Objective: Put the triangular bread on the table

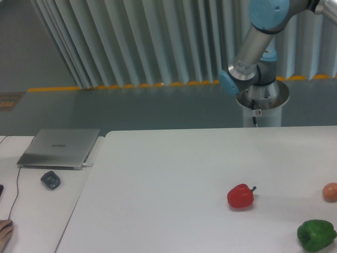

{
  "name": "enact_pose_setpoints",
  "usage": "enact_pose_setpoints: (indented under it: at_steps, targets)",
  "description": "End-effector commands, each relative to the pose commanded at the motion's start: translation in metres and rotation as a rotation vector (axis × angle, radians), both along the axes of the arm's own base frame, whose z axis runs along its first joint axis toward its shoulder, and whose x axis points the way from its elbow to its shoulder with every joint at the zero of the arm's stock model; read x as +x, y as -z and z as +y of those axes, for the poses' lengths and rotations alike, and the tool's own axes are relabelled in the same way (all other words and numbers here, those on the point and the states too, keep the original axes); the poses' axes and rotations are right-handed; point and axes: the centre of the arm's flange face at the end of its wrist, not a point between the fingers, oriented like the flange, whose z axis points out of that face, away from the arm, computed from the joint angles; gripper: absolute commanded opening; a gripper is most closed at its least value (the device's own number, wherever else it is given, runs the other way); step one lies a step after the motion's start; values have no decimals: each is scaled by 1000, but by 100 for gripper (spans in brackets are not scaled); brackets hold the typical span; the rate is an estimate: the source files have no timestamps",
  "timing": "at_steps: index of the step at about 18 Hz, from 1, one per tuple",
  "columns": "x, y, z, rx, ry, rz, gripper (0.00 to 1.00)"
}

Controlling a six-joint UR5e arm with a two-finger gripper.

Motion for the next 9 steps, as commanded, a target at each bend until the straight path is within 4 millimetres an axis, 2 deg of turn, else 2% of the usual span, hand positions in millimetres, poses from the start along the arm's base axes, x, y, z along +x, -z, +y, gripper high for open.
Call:
enact_pose_setpoints:
  at_steps: [3,9]
  targets:
    - [22,-24,4,17,-48,-29,0]
    - [109,-48,56,60,-148,-80,0]
